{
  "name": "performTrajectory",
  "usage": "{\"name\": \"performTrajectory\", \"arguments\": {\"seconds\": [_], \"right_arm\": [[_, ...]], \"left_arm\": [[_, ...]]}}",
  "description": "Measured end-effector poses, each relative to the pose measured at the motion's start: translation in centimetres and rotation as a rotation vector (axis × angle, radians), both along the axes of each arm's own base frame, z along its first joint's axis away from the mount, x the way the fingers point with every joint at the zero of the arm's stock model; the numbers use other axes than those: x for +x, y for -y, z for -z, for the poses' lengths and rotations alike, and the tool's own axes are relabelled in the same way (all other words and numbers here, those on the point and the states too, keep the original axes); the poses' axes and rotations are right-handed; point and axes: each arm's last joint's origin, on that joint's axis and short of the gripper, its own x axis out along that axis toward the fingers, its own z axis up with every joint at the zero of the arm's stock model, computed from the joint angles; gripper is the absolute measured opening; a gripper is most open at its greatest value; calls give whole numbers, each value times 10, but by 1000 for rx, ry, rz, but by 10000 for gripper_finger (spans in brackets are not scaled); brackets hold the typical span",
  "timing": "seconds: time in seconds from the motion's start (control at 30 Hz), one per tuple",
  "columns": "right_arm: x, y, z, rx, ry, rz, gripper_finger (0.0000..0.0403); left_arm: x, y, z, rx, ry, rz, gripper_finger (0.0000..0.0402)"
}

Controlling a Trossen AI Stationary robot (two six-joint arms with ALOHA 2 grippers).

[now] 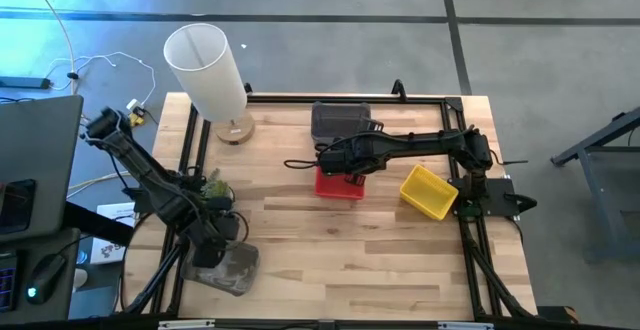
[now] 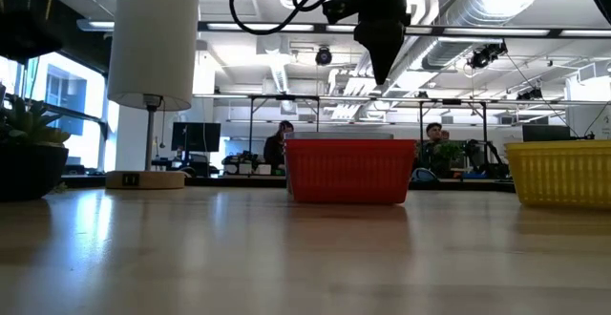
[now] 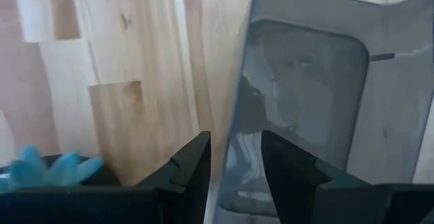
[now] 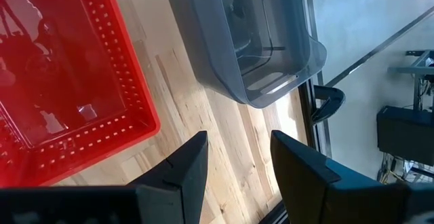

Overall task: Stack baskets by color
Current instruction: Stack the black bin on the stacked black bins

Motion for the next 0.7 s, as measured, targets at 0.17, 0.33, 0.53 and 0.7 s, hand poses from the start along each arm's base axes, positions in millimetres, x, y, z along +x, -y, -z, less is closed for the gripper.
{"name": "performTrajectory", "arguments": {"seconds": [0.17, 0.33, 0.53, 0.7], "right_arm": [[0, 0, 0, 1, 0, -1, 146], [0, 0, 0, 2, -13, -20, 146], [-2, 0, 0, 2, -30, -22, 146], [-5, 0, -1, 7, -82, -38, 146]], "left_arm": [[4, 7, 8, 3, -30, 11, 117], [9, 10, 17, 68, -40, -5, 117], [15, 14, 26, 96, -41, -19, 111], [21, 21, 32, 16, -61, 25, 60]]}}
